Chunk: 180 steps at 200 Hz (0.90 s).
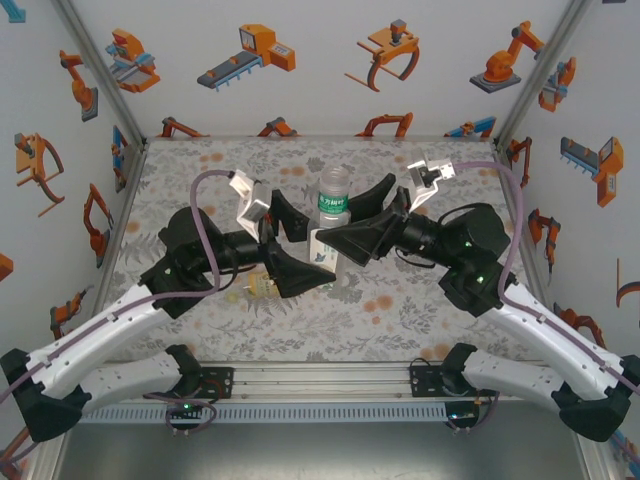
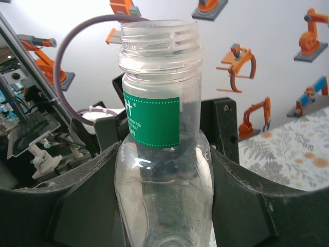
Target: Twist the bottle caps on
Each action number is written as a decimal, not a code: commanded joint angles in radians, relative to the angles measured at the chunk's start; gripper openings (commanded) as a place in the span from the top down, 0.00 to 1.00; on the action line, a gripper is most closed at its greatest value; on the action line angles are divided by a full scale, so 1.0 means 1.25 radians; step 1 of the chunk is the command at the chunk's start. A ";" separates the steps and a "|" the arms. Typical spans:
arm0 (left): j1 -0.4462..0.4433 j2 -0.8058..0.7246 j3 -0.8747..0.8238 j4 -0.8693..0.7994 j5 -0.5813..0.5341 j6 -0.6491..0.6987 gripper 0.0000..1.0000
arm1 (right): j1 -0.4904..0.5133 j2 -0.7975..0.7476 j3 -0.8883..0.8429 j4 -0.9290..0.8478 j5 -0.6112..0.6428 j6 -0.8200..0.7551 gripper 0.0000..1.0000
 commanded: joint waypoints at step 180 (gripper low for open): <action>-0.068 0.043 0.067 0.099 0.013 0.038 0.53 | 0.006 -0.040 -0.030 0.048 0.015 -0.011 0.97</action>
